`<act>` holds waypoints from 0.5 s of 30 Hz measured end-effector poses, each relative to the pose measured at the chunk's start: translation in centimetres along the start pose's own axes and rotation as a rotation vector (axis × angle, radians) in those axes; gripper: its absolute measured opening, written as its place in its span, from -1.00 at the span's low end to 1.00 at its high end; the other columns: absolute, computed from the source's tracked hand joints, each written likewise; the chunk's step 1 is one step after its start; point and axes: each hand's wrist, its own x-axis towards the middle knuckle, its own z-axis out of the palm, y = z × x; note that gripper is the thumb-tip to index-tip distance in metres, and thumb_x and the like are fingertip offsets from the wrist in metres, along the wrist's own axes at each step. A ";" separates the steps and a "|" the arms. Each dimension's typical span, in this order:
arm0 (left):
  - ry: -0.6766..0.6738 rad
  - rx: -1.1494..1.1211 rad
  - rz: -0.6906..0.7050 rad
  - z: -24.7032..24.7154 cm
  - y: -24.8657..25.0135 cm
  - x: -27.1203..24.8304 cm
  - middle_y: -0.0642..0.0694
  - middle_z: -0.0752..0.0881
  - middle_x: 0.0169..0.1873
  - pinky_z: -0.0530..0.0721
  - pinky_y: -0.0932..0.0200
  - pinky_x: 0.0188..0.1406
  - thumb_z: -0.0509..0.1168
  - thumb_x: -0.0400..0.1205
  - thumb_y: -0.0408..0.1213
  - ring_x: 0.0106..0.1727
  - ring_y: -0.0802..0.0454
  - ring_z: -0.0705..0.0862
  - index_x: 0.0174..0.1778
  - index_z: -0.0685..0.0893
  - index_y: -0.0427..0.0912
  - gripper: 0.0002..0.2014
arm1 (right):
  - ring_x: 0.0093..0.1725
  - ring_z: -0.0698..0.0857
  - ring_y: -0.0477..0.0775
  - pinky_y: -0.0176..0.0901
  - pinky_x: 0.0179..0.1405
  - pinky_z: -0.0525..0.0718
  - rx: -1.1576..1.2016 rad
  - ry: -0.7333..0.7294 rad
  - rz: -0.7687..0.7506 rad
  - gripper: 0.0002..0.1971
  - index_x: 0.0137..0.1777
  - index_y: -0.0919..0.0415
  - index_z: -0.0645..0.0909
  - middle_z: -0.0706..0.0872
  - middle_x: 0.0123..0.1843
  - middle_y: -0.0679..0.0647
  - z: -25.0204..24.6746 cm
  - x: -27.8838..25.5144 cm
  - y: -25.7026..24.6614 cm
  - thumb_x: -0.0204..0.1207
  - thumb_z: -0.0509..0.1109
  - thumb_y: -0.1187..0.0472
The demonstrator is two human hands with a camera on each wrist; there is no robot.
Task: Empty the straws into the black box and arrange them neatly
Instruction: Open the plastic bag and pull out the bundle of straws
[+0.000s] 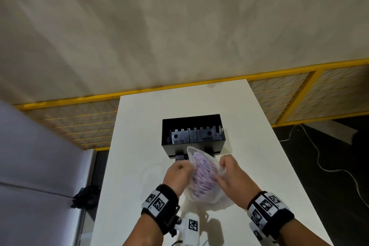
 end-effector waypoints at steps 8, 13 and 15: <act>0.134 0.117 0.029 -0.7 -1.2 1.4 0.08 0.49 -0.52 0.44 0.15 -0.35 0.25 0.62 -0.37 -0.41 0.03 0.42 -0.58 0.47 0.05 -0.58 | -0.01 0.66 -0.13 -0.23 0.08 0.67 -0.027 -0.069 -0.009 -0.67 0.33 -0.08 0.50 0.41 0.26 -0.16 -0.7 -0.1 -0.1 0.65 0.25 0.28; 0.032 0.004 -0.052 0.1 -1.0 1.3 -0.15 0.83 0.13 0.65 -0.21 0.39 0.28 0.71 0.05 0.22 -0.16 0.76 0.10 0.79 -0.09 -0.69 | 0.40 0.56 0.00 -0.10 0.36 0.64 -0.092 -0.219 0.052 -0.11 0.69 -0.06 0.17 0.32 0.52 -0.09 -0.4 0.1 -0.1 0.39 0.44 -0.22; -0.101 -0.009 -0.069 0.5 -0.8 1.0 -0.09 0.83 0.21 0.60 -0.14 0.45 0.18 0.67 0.34 0.30 -0.10 0.76 0.21 0.83 0.01 -0.45 | 0.47 0.48 -0.06 -0.09 0.45 0.61 -0.075 -0.246 0.064 0.14 0.75 -0.03 0.07 0.26 0.57 -0.13 0.2 0.1 -0.1 0.24 0.51 -0.39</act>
